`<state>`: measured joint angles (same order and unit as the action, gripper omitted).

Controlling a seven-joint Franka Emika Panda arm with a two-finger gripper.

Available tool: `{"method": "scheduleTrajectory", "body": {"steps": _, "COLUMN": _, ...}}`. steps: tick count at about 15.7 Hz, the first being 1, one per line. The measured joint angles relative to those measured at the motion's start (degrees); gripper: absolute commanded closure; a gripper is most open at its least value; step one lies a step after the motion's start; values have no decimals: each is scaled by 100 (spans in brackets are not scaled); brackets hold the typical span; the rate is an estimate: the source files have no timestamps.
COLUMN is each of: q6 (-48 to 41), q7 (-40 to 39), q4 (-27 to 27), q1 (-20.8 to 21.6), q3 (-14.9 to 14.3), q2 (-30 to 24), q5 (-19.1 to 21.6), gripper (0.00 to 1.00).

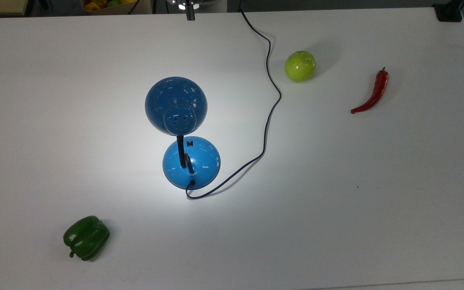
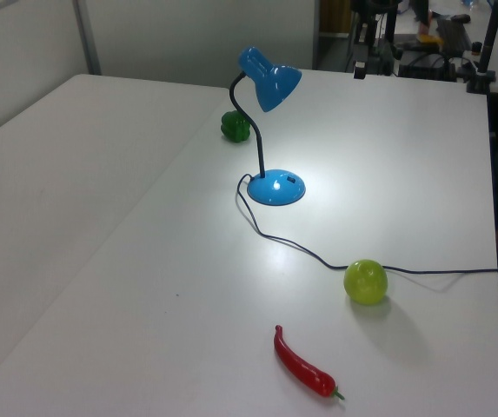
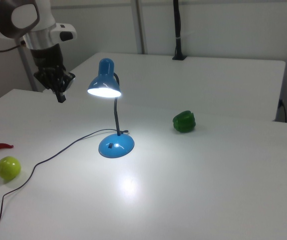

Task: Turn off lamp
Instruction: 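Move the gripper down toward the blue lamp's round base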

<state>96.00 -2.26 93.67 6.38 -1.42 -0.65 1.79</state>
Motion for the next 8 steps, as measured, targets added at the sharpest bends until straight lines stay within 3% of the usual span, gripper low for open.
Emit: {"method": "scheduleTrajectory", "body": {"steps": 8, "q6": 0, "q7": -50, "q4": 188, "q1": 4, "q3": 1, "q2": 13, "q5": 44, "gripper": 100}}
